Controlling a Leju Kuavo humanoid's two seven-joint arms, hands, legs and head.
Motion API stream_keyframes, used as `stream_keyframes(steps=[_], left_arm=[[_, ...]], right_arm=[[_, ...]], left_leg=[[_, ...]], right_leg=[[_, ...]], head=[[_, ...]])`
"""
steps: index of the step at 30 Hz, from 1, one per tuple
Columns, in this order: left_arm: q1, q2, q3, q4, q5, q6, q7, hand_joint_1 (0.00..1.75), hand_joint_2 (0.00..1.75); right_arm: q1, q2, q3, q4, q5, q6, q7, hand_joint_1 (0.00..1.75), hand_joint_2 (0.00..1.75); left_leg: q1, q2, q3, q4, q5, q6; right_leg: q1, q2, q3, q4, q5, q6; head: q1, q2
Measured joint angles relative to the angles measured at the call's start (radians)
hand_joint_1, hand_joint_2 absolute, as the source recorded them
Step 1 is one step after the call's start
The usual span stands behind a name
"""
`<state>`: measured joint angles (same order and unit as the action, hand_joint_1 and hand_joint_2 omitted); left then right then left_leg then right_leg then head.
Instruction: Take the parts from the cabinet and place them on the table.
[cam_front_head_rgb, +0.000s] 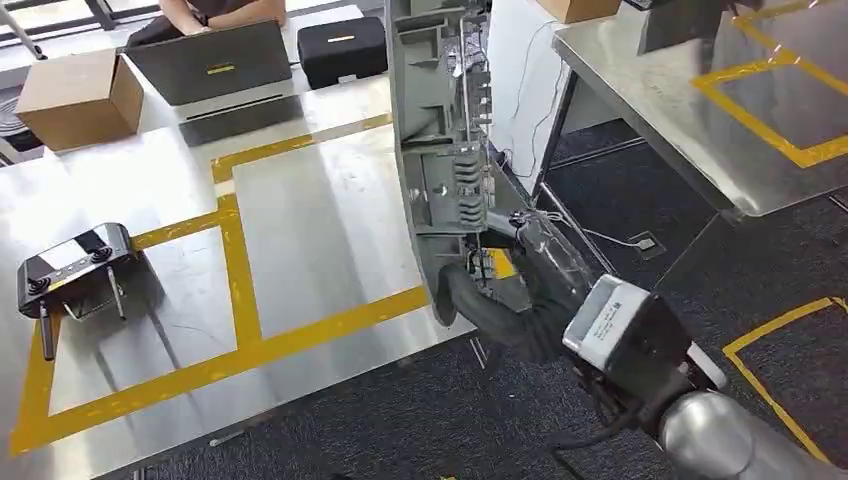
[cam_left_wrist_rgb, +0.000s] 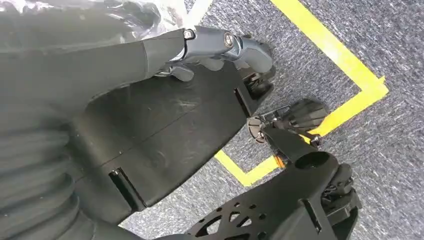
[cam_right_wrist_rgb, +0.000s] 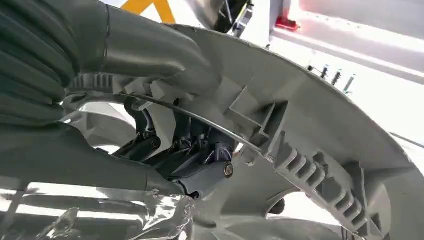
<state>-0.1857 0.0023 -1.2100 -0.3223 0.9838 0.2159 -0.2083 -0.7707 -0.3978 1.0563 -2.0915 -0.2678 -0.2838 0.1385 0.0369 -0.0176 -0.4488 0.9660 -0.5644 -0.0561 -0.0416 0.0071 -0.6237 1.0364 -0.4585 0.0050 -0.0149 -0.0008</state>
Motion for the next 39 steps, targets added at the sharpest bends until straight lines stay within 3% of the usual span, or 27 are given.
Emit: stream_keyframes(steps=[13, 30, 39], left_arm=[[-0.024, -0.011, -0.019, 0.0, -0.035, -0.004, 0.026, 0.0, 1.75], [-0.024, -0.014, -0.021, 0.0, -0.082, -0.005, 0.05, 0.0, 1.75], [-0.025, -0.016, -0.021, 0.0, -0.106, -0.004, 0.058, 0.0, 1.75]], right_arm=[[-0.137, 0.122, 0.072, 0.296, -0.021, 0.016, 0.032, 1.75, 1.75], [-0.202, 0.262, 0.137, 0.697, 0.007, 0.06, 0.043, 1.75, 1.75], [-0.231, 0.349, 0.167, 0.928, 0.081, 0.093, 0.028, 1.75, 1.75]], left_leg=[[0.0, 0.0, -0.001, 0.001, 0.0, 0.001], [0.0, 0.0, -0.002, 0.002, 0.0, 0.001], [0.0, 0.0, -0.002, 0.002, 0.001, 0.001]], right_leg=[[0.0, 0.0, 0.0, 0.0, 0.001, 0.001], [0.0, 0.0, 0.0, 0.0, 0.001, 0.001], [0.0, 0.0, 0.0, 0.0, 0.001, 0.001]], head=[[0.0, 0.0], [0.0, 0.0], [0.0, 0.0]])
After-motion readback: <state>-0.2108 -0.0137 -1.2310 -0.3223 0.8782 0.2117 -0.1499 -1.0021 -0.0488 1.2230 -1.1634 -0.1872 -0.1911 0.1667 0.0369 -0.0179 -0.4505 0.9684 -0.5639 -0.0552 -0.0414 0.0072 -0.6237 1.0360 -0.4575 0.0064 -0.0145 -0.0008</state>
